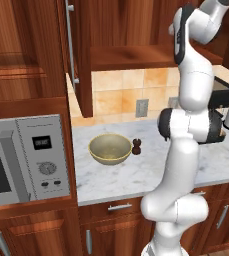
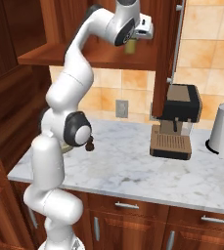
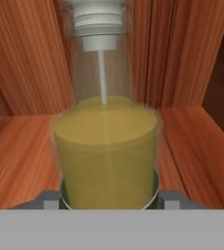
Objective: Retrieve the bottle and the shaker from the cabinet and place them next to the mixing bowl on the counter. Then add garlic from the fridge to the mixing bowl.
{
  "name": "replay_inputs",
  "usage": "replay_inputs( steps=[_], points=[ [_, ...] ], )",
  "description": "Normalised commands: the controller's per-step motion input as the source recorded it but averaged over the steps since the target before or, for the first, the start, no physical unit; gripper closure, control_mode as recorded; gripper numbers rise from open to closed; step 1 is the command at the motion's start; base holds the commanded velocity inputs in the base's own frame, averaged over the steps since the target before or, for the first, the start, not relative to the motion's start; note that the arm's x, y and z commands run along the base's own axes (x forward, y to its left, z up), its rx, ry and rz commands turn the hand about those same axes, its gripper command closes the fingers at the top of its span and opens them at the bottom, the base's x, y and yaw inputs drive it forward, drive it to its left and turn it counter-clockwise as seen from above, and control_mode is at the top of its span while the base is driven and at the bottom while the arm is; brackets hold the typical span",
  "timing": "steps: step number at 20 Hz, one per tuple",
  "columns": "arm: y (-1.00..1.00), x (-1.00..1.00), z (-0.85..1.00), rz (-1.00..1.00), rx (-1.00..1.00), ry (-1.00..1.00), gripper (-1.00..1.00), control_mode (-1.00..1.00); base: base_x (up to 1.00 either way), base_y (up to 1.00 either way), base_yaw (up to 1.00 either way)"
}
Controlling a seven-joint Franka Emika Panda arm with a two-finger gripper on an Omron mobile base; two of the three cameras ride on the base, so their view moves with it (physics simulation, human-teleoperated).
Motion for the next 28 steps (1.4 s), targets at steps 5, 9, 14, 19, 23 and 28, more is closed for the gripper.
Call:
replay_inputs(
  steps=[5, 9, 14, 19, 23, 28],
  points=[
    [0.16, -1.0, -0.23, 0.0, 0.0, -0.14, 1.0, -1.0, 0.0, 0.0, 0.0],
    [0.28, -1.0, 0.0, 0.03, 0.0, -0.17, 1.0, -1.0, 0.0, 0.0, 0.0],
    [0.54, -1.0, -0.27, 0.08, 0.0, -0.12, 1.0, -1.0, 0.0, 0.0, 0.0],
    [0.7, -1.0, -0.09, 0.13, 0.0, -0.07, 1.0, -1.0, 0.0, 0.0, 0.0],
    [0.71, -1.0, -0.23, 0.16, 0.0, -0.06, 1.0, -1.0, 0.0, 0.0, 0.0],
    [0.4, -0.93, -0.37, 0.17, 0.0, -0.01, 1.0, -1.0, 0.0, 0.0, 0.0]
  ],
)
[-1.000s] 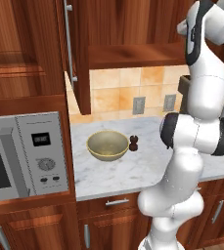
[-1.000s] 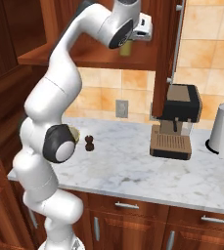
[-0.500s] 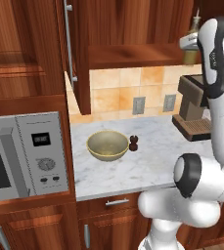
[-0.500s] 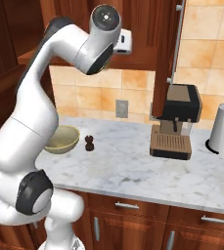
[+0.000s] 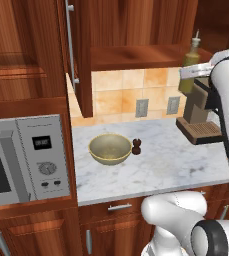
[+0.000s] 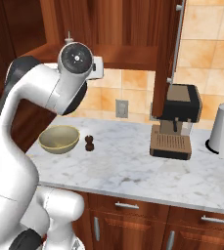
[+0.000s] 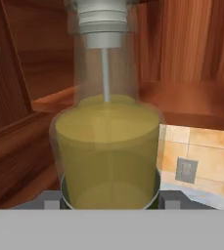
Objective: Retrieve the bottle and the shaker from the cabinet and place them next to the mixing bowl on the counter. Then add garlic from the fridge to the mixing bowl.
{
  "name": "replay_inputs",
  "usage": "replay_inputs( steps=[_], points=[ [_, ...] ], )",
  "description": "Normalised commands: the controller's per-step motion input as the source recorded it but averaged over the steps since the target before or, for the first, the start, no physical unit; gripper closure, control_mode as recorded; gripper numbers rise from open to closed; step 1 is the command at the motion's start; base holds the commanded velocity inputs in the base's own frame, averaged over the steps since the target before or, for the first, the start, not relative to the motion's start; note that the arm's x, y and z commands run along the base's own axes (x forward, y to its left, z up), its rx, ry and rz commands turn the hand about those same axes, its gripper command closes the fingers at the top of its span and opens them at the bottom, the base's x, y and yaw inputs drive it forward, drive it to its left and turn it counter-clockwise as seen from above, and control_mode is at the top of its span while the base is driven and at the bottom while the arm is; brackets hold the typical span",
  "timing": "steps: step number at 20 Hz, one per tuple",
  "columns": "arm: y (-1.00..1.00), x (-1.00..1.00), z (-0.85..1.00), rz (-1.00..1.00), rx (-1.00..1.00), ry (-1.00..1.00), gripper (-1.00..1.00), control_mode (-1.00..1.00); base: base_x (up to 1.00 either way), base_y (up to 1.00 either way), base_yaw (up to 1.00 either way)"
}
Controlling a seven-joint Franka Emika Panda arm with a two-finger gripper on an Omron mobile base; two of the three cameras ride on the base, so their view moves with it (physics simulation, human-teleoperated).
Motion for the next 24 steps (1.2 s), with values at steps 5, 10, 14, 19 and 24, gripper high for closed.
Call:
replay_inputs(
  steps=[5, 10, 14, 19, 24],
  points=[
    [0.26, -0.73, -0.68, 0.19, 0.0, -0.01, 1.0, -1.0, 0.0, 0.0, 0.0],
    [0.17, -0.1, -0.99, 0.28, 0.0, 0.0, 1.0, -1.0, 0.0, 0.0, 0.0],
    [-0.03, 0.0, -0.51, 0.33, 0.0, 0.0, 1.0, -1.0, 0.0, 0.0, 0.0],
    [0.0, 0.0, -0.36, 0.32, 0.0, 0.0, 1.0, -1.0, 0.0, 0.0, 0.0],
    [0.0, 0.0, -0.42, 0.24, 0.0, 0.0, 1.0, -1.0, 0.0, 0.0, 0.0]
  ],
)
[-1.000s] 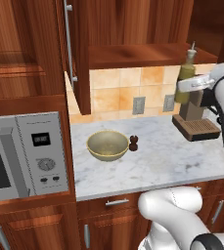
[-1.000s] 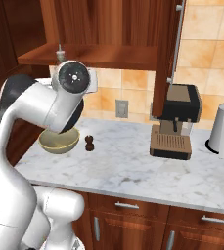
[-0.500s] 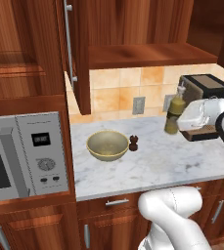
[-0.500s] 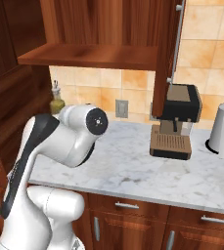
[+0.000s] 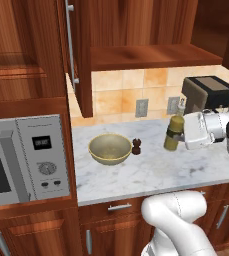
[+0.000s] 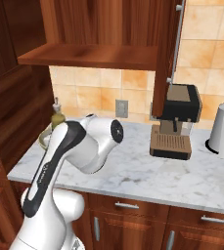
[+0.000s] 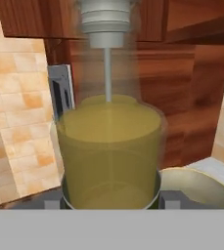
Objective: Retrieve the bottle and the shaker from the cabinet and place them next to the mixing bowl on the counter. Then add garlic from the fridge to the mixing bowl.
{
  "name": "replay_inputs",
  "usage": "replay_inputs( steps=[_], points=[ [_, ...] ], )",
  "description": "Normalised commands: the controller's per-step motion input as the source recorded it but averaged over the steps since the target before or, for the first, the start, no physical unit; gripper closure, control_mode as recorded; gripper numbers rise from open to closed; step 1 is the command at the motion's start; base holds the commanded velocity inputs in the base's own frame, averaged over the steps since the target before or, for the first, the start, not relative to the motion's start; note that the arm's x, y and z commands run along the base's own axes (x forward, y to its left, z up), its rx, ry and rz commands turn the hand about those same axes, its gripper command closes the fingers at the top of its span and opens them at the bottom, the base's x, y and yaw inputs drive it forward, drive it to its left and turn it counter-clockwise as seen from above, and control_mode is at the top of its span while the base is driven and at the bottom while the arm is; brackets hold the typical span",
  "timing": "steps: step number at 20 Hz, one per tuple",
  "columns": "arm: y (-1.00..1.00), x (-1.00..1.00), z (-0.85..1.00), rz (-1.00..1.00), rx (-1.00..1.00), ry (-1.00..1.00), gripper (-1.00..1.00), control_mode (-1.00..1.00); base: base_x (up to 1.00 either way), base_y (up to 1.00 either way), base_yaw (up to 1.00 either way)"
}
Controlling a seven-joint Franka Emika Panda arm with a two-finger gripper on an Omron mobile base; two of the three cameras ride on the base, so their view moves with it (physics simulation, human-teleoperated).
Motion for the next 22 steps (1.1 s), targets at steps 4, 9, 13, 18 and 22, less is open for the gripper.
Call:
replay_inputs(
  steps=[4, 9, 13, 18, 22],
  points=[
    [0.12, 0.01, -0.56, 0.06, -0.06, 0.0, 1.0, -1.0, 0.0, 0.0, 0.0],
    [0.23, 0.16, -0.59, 0.0, -0.05, 0.0, 1.0, -1.0, 0.0, 0.0, 0.0],
    [0.17, 0.25, -0.65, 0.0, -0.03, 0.0, 1.0, -1.0, 0.0, 0.0, 0.0],
    [0.03, 0.25, -0.49, 0.0, 0.0, 0.0, 1.0, -1.0, 0.0, 0.0, 0.0],
    [0.0, 0.16, -0.03, 0.0, 0.0, 0.0, 1.0, -1.0, 0.0, 0.0, 0.0]
  ],
)
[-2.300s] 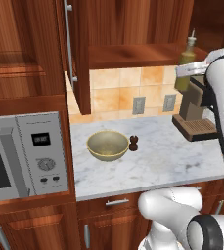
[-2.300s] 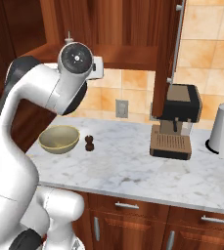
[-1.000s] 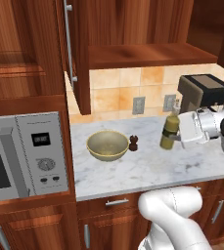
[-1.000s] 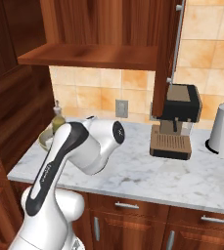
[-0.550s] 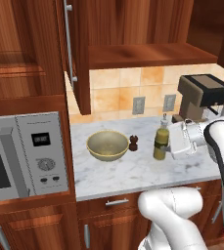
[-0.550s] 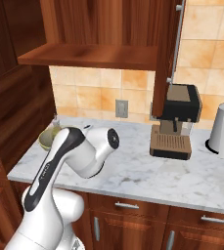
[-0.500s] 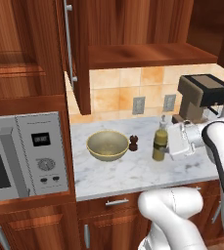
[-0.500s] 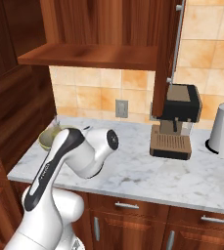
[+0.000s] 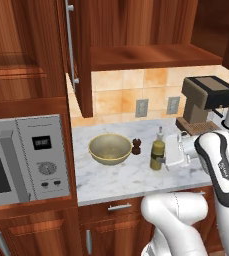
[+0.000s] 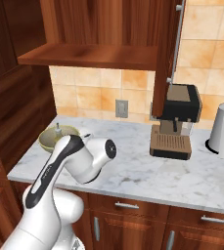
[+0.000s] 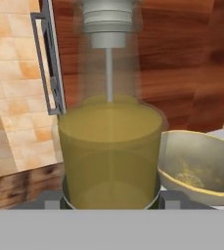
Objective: Retrieve the bottle and the shaker from the cabinet and place them next to the mixing bowl on the counter. Then add garlic from the fridge to the mixing bowl.
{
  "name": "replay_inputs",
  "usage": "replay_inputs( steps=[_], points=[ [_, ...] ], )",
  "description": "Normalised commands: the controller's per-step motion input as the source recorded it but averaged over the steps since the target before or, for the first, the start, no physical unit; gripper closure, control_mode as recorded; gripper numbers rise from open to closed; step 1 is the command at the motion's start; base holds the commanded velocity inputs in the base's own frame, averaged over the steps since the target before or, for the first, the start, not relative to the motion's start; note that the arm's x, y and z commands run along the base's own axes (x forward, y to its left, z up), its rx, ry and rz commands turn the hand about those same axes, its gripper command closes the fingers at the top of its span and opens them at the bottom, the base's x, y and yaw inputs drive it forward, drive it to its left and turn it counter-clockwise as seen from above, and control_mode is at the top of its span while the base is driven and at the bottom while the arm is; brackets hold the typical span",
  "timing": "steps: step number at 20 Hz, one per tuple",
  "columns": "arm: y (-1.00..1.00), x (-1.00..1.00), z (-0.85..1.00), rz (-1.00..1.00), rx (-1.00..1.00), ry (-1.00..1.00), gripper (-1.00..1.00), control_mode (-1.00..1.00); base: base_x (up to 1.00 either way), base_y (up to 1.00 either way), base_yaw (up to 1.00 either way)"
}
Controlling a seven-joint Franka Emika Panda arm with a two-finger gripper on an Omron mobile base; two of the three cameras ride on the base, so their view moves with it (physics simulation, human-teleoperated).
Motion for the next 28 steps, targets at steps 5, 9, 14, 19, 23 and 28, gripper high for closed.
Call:
replay_inputs(
  steps=[5, 9, 14, 19, 23, 28],
  points=[
    [0.0, 0.22, 0.0, 0.0, -0.01, 0.0, 1.0, -1.0, 0.0, 0.0, 0.0],
    [0.0, 0.31, -0.06, 0.0, -0.01, -0.01, 1.0, -1.0, 0.0, 0.0, 0.0],
    [0.0, 0.26, -0.11, 0.0, 0.0, 0.0, 1.0, -1.0, 0.0, 0.0, 0.0],
    [0.0, 0.25, -0.01, 0.0, 0.0, 0.0, 1.0, -1.0, 0.0, 0.0, 0.0],
    [0.0, 0.26, 0.0, 0.0, 0.0, 0.0, 1.0, -1.0, 0.0, 0.0, 0.0],
    [0.0, 0.03, -0.13, 0.0, 0.0, 0.0, 1.0, -1.0, 0.0, 0.0, 0.0]
  ],
)
